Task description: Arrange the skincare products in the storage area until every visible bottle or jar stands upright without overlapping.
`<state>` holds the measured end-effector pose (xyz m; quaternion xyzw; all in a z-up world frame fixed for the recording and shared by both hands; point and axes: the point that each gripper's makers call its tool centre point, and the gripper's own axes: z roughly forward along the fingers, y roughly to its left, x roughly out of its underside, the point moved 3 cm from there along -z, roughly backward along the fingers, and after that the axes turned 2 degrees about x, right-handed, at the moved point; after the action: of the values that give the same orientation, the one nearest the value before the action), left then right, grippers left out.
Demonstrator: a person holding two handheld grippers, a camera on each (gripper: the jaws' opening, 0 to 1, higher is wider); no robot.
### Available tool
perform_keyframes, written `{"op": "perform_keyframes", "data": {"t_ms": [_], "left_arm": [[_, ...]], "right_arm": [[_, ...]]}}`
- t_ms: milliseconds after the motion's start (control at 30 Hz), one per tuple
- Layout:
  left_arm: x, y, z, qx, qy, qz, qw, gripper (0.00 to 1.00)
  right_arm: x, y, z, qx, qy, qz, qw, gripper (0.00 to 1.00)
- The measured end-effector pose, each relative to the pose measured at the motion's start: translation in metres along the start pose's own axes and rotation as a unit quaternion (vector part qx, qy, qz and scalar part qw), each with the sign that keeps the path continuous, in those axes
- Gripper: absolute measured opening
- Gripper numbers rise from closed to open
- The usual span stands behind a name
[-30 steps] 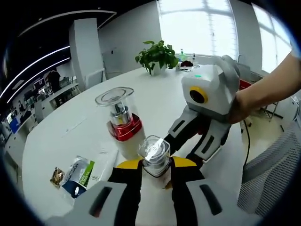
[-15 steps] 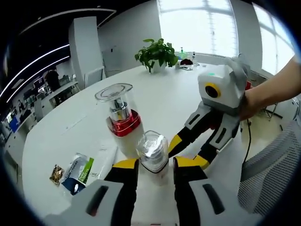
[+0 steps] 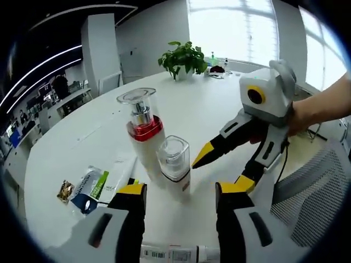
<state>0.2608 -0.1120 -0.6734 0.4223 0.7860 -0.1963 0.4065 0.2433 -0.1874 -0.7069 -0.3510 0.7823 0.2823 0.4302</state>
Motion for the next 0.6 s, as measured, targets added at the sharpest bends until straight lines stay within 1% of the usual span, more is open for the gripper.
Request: {"op": "perform_keyframes", "data": {"t_ms": [67, 233, 300, 433, 533, 600], "left_arm": [[0.004, -0.002, -0.005, 0.0, 0.003, -0.003, 1.0, 0.52], [0.016, 0.002, -0.017, -0.005, 0.007, -0.02, 0.9998, 0.57], [0.021, 0.002, -0.023, -0.009, 0.008, -0.03, 0.9995, 0.6], [0.031, 0.007, -0.034, -0.012, 0.007, -0.045, 0.9989, 0.64], [0.04, 0.011, -0.043, -0.012, 0.007, -0.056, 0.9983, 0.66], [0.049, 0.012, -0.051, -0.012, 0.008, -0.073, 0.9973, 0.68]], "right_arm": [[-0.001, 0.005, -0.003, 0.005, -0.002, 0.003, 1.0, 0.53], [0.002, 0.007, -0.006, 0.016, 0.0, 0.007, 0.9998, 0.59], [0.003, 0.012, -0.008, 0.023, 0.001, 0.008, 0.9997, 0.62], [0.001, 0.014, -0.012, 0.036, 0.002, 0.011, 0.9993, 0.66], [-0.003, 0.016, -0.012, 0.046, 0.001, 0.016, 0.9988, 0.7], [-0.007, 0.017, -0.013, 0.054, 0.002, 0.02, 0.9983, 0.74]]}}
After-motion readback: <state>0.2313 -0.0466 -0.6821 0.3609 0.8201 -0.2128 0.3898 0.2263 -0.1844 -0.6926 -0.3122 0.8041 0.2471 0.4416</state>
